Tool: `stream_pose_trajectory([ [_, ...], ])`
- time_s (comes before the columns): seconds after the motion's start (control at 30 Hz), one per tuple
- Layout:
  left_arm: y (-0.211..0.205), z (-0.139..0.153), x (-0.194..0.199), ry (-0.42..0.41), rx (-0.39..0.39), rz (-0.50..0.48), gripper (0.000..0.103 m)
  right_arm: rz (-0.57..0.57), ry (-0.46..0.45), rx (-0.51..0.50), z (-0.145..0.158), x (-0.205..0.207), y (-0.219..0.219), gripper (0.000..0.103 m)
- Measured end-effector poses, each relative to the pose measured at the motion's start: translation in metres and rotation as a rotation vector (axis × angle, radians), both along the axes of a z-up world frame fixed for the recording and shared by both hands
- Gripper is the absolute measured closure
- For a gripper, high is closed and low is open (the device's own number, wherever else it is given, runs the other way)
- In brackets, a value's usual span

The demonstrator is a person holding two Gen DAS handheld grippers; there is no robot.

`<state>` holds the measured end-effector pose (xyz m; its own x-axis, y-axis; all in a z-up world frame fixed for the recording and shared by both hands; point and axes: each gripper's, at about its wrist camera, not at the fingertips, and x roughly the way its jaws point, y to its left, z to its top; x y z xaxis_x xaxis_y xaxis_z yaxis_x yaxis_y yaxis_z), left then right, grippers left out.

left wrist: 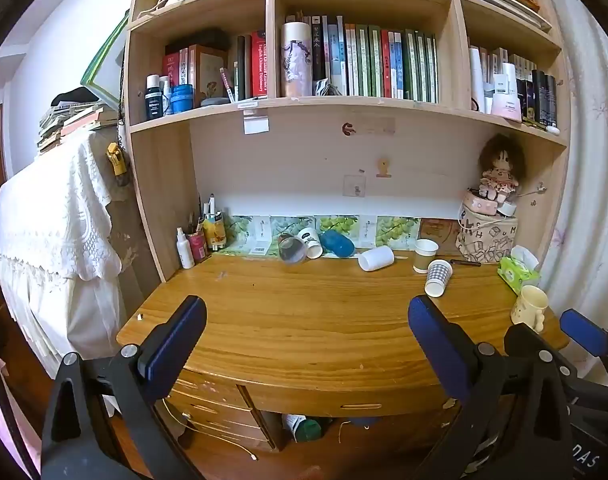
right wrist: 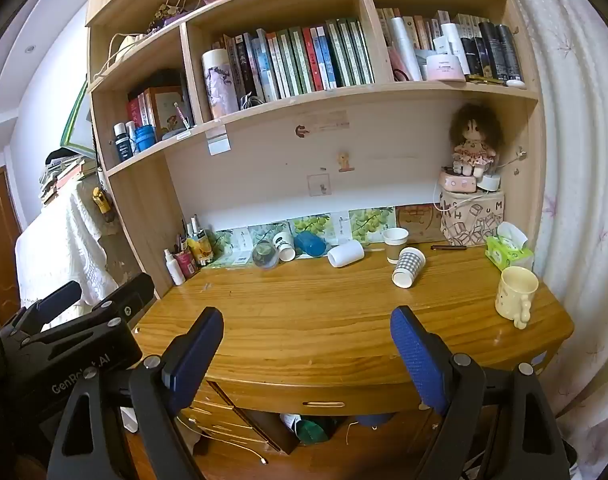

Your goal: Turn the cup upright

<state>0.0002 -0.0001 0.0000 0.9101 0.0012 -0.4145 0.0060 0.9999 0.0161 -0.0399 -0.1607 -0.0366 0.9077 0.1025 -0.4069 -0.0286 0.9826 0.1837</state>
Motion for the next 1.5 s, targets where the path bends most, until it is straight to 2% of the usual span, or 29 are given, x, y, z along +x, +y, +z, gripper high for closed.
stream_pose_trajectory([
  [0.57,0.005,0.003,-0.001,0.006,0.010,0.009,0.002,0.005,0.002,0.004,0.000,-0.001,0.001,0.017],
  [0.73,0.002,-0.005,-0.008,0.019,0.020,0.027,0.002,0.012,0.005,0.001,-0.004,-0.006,0.005,0.017],
  [1.1,0.004,-0.008,-0.015,0.054,-0.006,0.035,0.002,0.032,0.029,0.002,-0.006,-0.018,0.004,0.017],
  [1.5,0.005,-0.009,-0.016,0.056,-0.018,0.038,0.002,0.044,0.001,-0.021,0.000,-0.021,0.008,0.017],
])
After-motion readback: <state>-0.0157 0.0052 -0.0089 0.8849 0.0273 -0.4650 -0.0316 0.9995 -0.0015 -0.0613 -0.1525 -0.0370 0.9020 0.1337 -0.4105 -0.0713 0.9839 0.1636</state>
